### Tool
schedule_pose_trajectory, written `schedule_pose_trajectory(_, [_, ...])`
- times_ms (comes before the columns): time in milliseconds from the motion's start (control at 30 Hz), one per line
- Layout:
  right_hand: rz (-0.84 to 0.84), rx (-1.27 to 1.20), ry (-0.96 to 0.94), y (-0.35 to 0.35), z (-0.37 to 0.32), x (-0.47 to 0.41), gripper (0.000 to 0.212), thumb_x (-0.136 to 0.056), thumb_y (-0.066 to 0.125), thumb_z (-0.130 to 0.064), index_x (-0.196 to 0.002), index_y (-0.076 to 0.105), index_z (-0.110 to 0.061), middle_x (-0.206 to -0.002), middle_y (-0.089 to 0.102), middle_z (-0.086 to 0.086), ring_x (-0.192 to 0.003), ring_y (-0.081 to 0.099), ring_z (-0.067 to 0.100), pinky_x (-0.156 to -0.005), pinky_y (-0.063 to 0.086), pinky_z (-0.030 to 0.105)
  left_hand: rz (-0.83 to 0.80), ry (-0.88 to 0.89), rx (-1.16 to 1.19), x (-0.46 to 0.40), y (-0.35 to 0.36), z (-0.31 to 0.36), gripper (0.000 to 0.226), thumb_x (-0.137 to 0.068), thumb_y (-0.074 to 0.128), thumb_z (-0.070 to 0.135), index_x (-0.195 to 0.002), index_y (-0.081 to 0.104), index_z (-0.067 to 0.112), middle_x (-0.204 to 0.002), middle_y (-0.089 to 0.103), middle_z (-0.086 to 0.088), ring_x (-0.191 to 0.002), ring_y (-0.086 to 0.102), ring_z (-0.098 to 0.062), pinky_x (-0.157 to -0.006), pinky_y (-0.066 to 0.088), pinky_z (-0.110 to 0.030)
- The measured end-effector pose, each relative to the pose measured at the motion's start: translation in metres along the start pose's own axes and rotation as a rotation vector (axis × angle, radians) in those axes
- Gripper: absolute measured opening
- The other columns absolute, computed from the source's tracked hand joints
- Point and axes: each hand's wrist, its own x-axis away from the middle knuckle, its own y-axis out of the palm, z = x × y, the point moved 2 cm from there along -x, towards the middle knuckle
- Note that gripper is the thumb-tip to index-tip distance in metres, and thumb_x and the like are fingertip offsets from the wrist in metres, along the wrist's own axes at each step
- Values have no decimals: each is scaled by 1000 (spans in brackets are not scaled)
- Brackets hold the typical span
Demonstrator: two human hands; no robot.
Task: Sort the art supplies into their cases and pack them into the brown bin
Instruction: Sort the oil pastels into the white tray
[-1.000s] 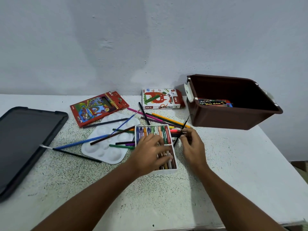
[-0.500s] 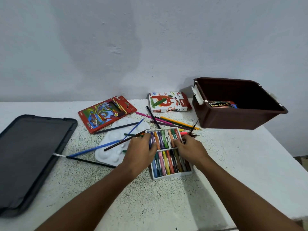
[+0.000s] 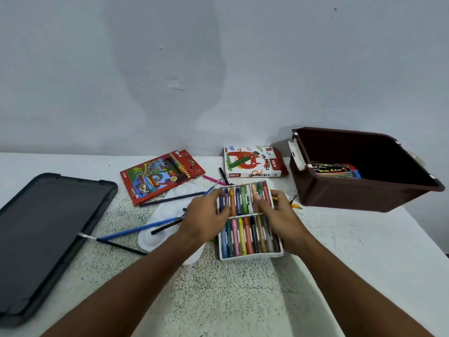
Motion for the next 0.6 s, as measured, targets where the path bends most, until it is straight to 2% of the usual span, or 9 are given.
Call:
schedule_pose_trajectory(67, [-14, -87, 53, 0, -5, -12, 32, -91, 59, -42, -115, 47, -25, -107, 68, 8, -90, 71, 28, -73, 59, 49, -29, -22, 70, -7, -5, 2, 25, -93, 58, 25, -117, 56, 23, -68, 67, 1, -51, 57, -7, -43, 42, -18])
schedule_pose_trajectory(133, [-62, -189, 116, -1, -8, -25, 33, -91, 61, -39, -117, 48, -22, -107, 70, 12, -89, 71, 32, -71, 59, 50, -13, -45, 197, -15, -11, -1, 22, -92, 59, 19, -114, 58, 22, -77, 67, 2, -58, 59, -7, -49, 46, -17])
schedule_pose_trajectory(200, [-96, -244, 149, -3, -10, -37, 51, -85, 67, -45, -126, 47, -22, -116, 68, 13, -98, 69, 35, -79, 55, 59, -3, -64, 341, -22, -18, -10, 20, -92, 58, 15, -111, 61, 22, -81, 68, 3, -60, 59, -4, -56, 48, -19])
schedule_pose_trajectory(267, [-100, -260, 149, -5, -15, -47, 65, -80, 72, -49, -134, 44, -25, -123, 65, 12, -105, 66, 35, -83, 51, 63, -10, -66, 376, -29, -25, -20, 22, -92, 59, 15, -113, 61, 21, -86, 70, 1, -71, 64, -2, -68, 52, -22])
schedule_pose_trajectory(333, [-86, -280, 137, -3, -19, -58, 75, -76, 74, -54, -138, 41, -26, -127, 62, 13, -107, 65, 34, -85, 51, 61, 37, -61, 290, -43, -34, -32, 23, -90, 62, 13, -113, 63, 18, -88, 70, -1, -77, 66, -10, -72, 55, -28])
schedule_pose_trajectory(400, [-70, -269, 116, -1, -19, -71, 103, -61, 76, -69, -145, 31, -30, -141, 51, 10, -120, 57, 32, -96, 45, 62, 108, -41, 101, -60, -44, -46, 25, -86, 66, 13, -110, 64, 16, -86, 66, -1, -68, 60, -11, -65, 51, -27])
schedule_pose_trajectory(467, [-75, -281, 91, 2, -21, -81, 113, -54, 77, -73, -147, 25, -35, -149, 42, 8, -127, 51, 30, -102, 40, 61, 146, -6, -89, -77, -54, -60, 36, -78, 68, 25, -112, 65, 13, -89, 65, -6, -73, 59, -16, -71, 51, -32])
schedule_pose_trajectory(533, [-84, -306, 112, 7, -30, -81, 100, -71, 73, -61, -150, 19, -31, -148, 42, 6, -118, 56, 27, -96, 49, 51, 136, -16, -270, -90, -60, -70, 57, -68, 64, 43, -117, 64, 14, -103, 65, -15, -93, 60, -31, -87, 48, -40])
schedule_pose_trajectory(600, [-84, -297, 124, 6, -27, -88, 80, -90, 60, -44, -152, 15, -25, -142, 45, 1, -112, 58, 20, -78, 56, 32, 77, -99, -396, -98, -64, -76, 67, -71, 73, 43, -129, 55, 16, -124, 57, -18, -115, 49, -36, -100, 38, -40])
